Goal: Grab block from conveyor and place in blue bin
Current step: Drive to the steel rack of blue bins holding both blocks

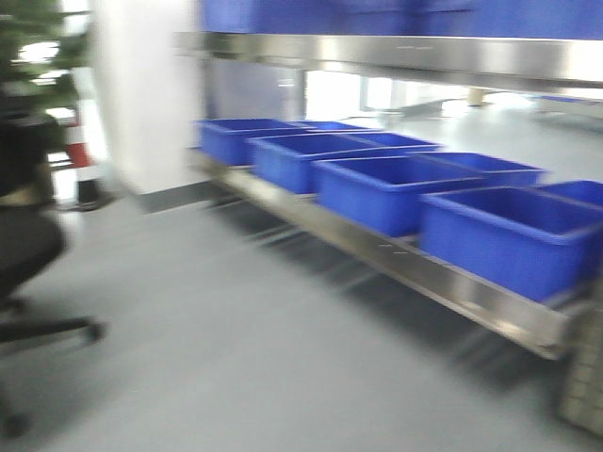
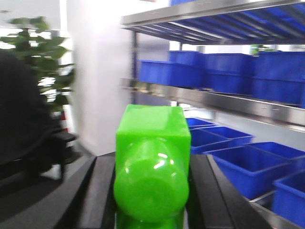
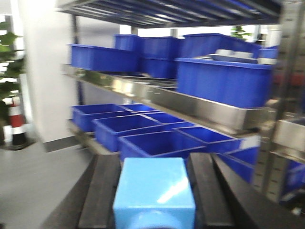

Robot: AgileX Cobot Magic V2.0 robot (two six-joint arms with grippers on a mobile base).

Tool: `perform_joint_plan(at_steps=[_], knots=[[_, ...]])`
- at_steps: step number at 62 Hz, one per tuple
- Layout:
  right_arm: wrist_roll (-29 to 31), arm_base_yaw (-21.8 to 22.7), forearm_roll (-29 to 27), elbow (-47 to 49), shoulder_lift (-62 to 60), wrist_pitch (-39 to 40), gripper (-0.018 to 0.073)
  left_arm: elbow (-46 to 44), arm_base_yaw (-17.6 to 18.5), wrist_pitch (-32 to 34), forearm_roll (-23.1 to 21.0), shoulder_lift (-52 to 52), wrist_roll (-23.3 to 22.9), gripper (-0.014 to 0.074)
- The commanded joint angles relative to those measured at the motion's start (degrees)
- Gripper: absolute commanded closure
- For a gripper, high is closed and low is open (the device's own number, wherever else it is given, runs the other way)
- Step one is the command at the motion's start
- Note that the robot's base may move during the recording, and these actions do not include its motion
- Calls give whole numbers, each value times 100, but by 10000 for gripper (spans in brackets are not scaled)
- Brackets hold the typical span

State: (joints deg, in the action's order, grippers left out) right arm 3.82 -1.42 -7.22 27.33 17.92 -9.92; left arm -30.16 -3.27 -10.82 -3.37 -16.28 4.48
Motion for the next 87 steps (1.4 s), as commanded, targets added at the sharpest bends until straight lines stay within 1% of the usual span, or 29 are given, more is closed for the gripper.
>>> perform_joint_plan(at_steps=[1,87], knots=[[42,-5,-4,2,-22,146,721,-2,-2,109,10,27,-2,708],[42,-5,-4,2,-22,146,721,-2,-2,109,10,27,-2,708]])
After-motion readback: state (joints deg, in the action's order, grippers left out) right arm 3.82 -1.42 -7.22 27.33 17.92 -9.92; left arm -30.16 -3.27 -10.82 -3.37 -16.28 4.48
